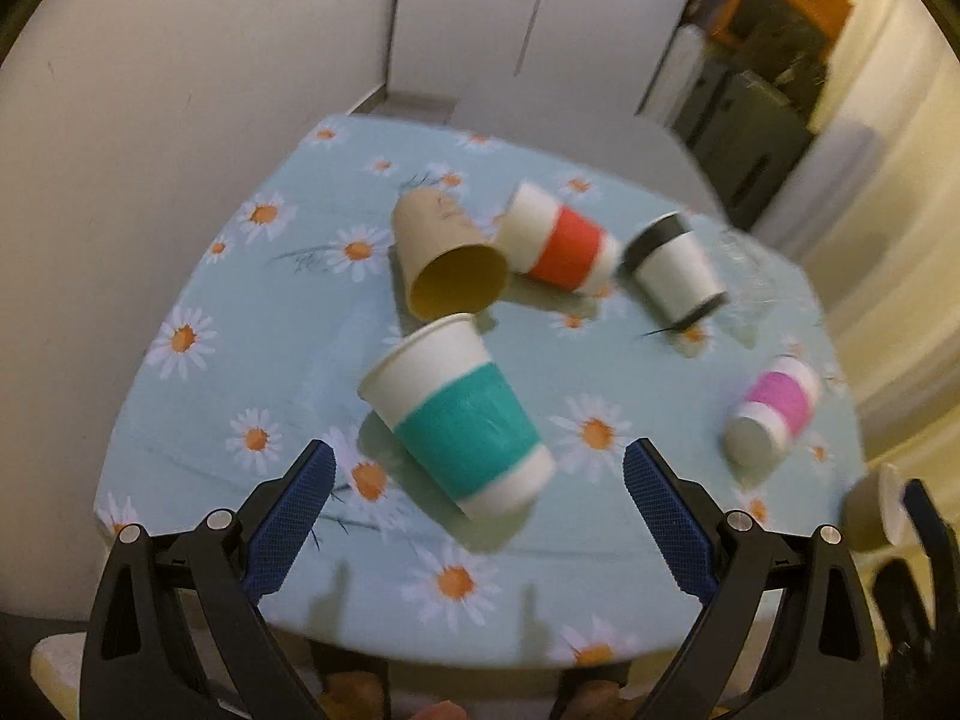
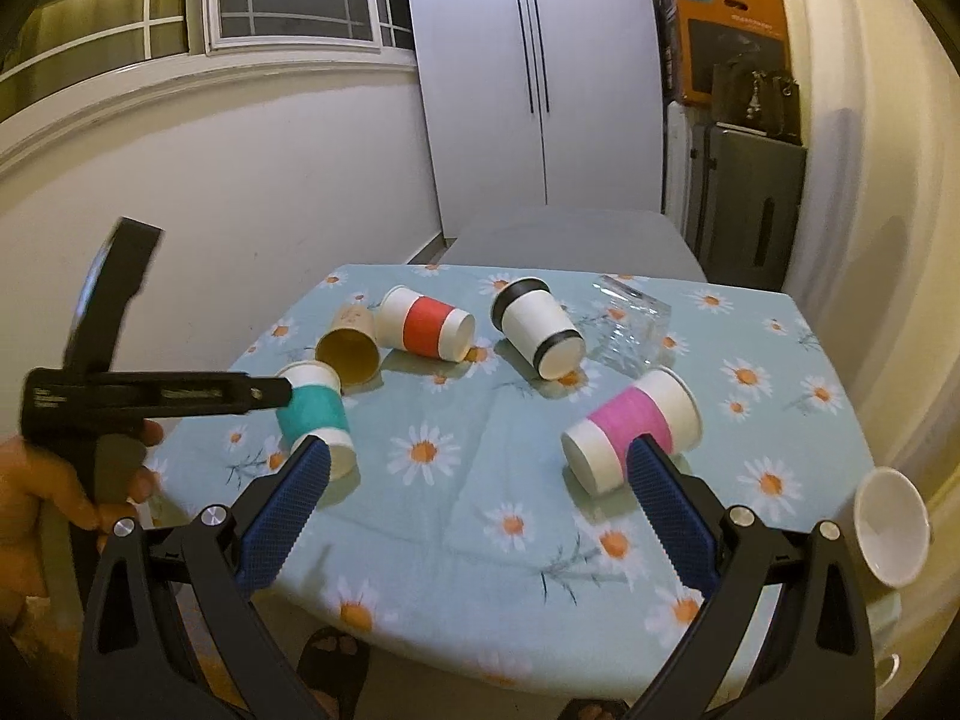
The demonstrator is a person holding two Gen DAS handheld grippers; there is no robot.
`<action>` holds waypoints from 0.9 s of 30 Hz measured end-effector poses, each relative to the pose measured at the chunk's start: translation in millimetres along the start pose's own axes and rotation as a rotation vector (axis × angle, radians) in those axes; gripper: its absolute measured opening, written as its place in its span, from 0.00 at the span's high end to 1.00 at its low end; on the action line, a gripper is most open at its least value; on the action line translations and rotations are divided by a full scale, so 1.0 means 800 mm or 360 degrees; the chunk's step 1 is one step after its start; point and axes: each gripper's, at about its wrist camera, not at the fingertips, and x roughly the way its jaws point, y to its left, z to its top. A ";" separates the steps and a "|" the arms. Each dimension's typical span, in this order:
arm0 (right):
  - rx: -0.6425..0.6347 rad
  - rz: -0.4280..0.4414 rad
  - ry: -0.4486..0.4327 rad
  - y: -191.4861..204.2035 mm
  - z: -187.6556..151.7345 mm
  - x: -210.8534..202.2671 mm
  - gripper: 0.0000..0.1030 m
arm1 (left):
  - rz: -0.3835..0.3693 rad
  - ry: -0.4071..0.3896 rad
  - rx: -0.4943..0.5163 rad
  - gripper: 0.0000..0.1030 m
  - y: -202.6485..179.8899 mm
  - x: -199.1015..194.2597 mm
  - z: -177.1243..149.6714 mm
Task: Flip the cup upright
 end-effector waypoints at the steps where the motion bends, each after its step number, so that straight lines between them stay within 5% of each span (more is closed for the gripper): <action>1: 0.0011 0.0015 0.0005 -0.003 0.002 0.008 0.05 | 0.0039 0.0040 -0.0037 0.08 0.003 0.013 0.005; 10: 0.0098 0.0057 0.0155 -0.029 -0.001 0.042 0.05 | 0.0133 0.0196 -0.0272 0.10 0.025 0.077 0.026; 13: 0.0114 0.0066 0.0171 -0.032 -0.001 0.042 0.05 | 0.0143 0.0216 -0.0316 0.25 0.026 0.089 0.030; 21: 0.0057 0.0106 0.0229 -0.021 -0.011 0.044 0.05 | 0.0079 0.0209 -0.0339 0.29 0.017 0.085 0.030; 27: 0.0082 0.0201 0.0266 -0.014 -0.016 0.034 0.05 | -0.0012 0.0206 -0.0202 0.29 -0.017 0.066 0.022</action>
